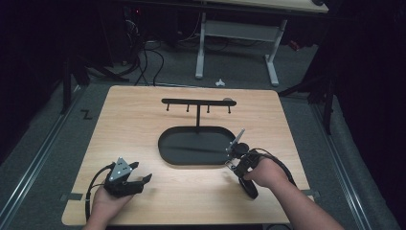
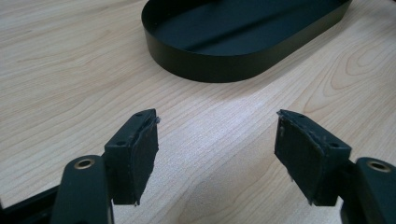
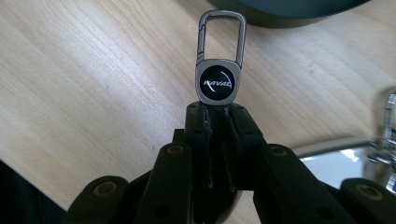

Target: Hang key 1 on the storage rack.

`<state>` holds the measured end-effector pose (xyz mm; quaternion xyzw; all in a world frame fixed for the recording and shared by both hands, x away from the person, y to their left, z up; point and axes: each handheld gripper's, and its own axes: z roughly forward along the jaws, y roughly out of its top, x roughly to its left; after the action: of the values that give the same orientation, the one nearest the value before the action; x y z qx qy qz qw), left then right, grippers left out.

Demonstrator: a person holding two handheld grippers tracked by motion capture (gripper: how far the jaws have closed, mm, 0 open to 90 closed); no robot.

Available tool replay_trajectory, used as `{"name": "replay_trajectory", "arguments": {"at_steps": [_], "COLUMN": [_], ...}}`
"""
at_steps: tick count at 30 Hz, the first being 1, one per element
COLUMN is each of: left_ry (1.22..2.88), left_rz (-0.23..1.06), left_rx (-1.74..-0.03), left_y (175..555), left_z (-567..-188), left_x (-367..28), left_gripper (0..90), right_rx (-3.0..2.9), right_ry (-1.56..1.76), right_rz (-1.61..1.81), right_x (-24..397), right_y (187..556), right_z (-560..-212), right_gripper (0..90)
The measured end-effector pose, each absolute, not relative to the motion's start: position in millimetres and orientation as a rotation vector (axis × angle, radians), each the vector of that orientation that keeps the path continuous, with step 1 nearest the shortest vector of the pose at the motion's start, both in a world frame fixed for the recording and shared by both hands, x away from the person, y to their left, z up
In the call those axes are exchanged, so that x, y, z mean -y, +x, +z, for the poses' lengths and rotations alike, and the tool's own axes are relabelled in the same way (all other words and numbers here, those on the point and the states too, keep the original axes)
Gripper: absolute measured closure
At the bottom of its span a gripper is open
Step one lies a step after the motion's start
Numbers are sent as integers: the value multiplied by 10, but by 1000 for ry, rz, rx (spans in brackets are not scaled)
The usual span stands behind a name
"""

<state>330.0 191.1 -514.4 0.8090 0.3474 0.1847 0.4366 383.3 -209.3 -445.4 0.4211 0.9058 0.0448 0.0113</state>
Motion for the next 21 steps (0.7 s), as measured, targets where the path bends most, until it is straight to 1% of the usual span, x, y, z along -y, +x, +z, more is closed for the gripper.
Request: {"name": "replay_trajectory", "arguments": {"at_steps": [10,21], "left_ry": [2004,2006], "left_rz": [464,466], "left_rx": [-862,-858], "left_y": [3296,3291], "left_z": [-5133,-5131], "left_x": [-1930,-1939], "left_gripper": [311,314], "right_rx": [-2776,-2767], "right_ry": [1316,1283], "right_rz": [227,270], "right_x": [2151,2014], "right_y": [3827,3902], "right_z": [-4111,-3943], "right_gripper": [805,805]}}
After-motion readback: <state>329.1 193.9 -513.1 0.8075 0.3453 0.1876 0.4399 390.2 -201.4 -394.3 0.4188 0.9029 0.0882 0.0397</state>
